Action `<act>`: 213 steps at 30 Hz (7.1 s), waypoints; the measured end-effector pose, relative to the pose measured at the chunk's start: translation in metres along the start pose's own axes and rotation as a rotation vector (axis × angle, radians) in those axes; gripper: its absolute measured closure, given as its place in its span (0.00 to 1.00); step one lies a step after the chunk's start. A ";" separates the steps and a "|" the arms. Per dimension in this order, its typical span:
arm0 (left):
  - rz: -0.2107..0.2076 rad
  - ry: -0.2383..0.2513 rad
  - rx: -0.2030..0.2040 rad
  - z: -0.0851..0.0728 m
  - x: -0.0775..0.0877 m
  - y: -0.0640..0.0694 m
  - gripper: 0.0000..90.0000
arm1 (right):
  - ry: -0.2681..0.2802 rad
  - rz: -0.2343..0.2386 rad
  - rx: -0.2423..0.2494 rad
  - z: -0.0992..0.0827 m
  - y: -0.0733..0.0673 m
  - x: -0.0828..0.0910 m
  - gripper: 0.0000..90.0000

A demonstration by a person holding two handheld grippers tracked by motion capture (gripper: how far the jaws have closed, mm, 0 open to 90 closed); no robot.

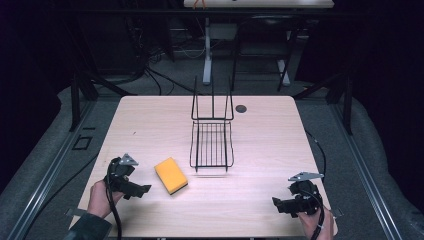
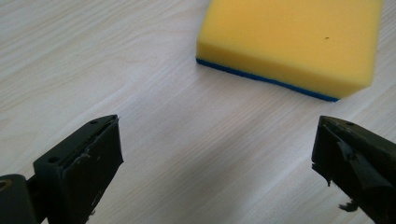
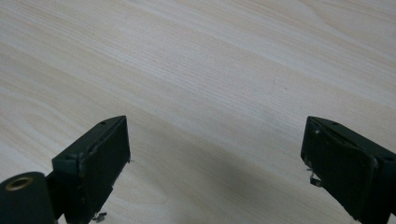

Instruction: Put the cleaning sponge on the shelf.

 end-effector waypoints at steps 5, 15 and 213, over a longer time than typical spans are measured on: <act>-0.005 -0.014 -0.019 0.004 -0.004 0.002 0.01 | 0.004 -0.003 0.003 0.000 0.000 0.001 0.09; 0.007 0.002 -0.062 0.021 -0.003 0.011 0.00 | 0.008 -0.010 0.016 0.005 -0.002 0.000 0.09; -0.059 0.322 -0.255 0.159 0.033 0.071 0.99 | -0.021 -0.028 0.072 0.002 -0.008 0.000 0.23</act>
Point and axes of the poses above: each handheld gripper's, and its own axes: x roughly backward along the jaws, z roughly out of its top, y roughly to its right, the point moved 3 cm from there along -x, roughly forward along the jaws, and after that the axes turned 12 degrees about -z, right-handed, at the moved point
